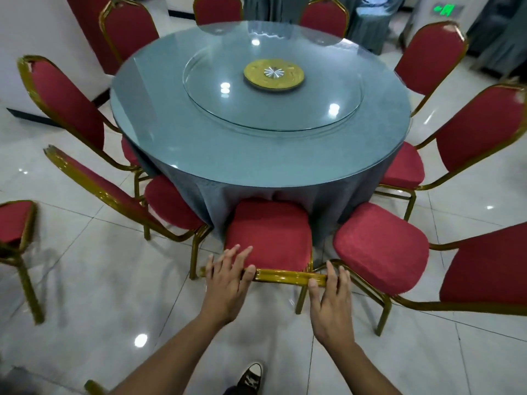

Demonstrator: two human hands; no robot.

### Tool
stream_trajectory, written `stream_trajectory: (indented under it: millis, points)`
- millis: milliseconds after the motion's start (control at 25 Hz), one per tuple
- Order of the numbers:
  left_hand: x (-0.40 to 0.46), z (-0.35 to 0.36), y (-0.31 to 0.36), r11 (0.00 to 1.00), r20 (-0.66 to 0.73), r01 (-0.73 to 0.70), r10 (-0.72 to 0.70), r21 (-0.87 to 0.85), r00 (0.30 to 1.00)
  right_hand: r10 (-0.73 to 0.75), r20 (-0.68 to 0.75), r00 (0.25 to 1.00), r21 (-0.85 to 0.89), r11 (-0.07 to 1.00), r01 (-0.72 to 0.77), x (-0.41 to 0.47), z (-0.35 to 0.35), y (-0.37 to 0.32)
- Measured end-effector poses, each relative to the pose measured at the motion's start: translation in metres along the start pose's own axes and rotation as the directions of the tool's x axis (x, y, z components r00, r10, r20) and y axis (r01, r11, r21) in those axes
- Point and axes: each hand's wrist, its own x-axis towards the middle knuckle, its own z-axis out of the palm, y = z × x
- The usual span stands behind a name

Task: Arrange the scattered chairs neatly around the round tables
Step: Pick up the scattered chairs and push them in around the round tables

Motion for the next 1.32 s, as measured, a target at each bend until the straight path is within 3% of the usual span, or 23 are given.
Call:
stream_trajectory:
  millis: [240,360,560,680,840,1000,1320]
  points:
    - [0.034,0.000,-0.009,0.998,-0.056,-0.056,0.054,-0.029,0.997,0.022,-0.015,1.000,0.007,1.000,-0.021,0.037,0.005,-0.013]
    - [0.035,-0.001,-0.008,0.999,0.015,-0.053,0.053,-0.011,0.998,0.027,0.007,1.000,-0.029,0.999,-0.027,0.037,0.002,-0.009]
    - [0.045,-0.006,0.019,0.989,0.112,0.104,-0.115,0.102,0.987,-0.012,0.182,0.983,-0.030,0.999,0.018,0.044,-0.018,0.000]
    - [0.053,0.008,0.076,0.993,0.150,-0.011,-0.006,0.115,0.989,-0.090,0.263,0.961,0.061,0.995,0.076,0.051,-0.046,0.019]
    - [0.050,0.049,0.170,0.981,0.155,-0.177,0.163,0.079,0.974,-0.098,0.074,0.992,0.123,0.988,0.089,0.055,-0.106,0.063]
    - [0.029,0.103,0.268,0.971,0.196,-0.238,0.227,0.030,0.954,-0.068,-0.088,0.994,0.138,0.987,0.079,0.059,-0.184,0.132]
    - [-0.014,0.201,0.439,0.937,0.219,-0.339,0.349,-0.086,0.911,-0.047,-0.255,0.966,0.185,0.978,0.097,0.069,-0.325,0.282]
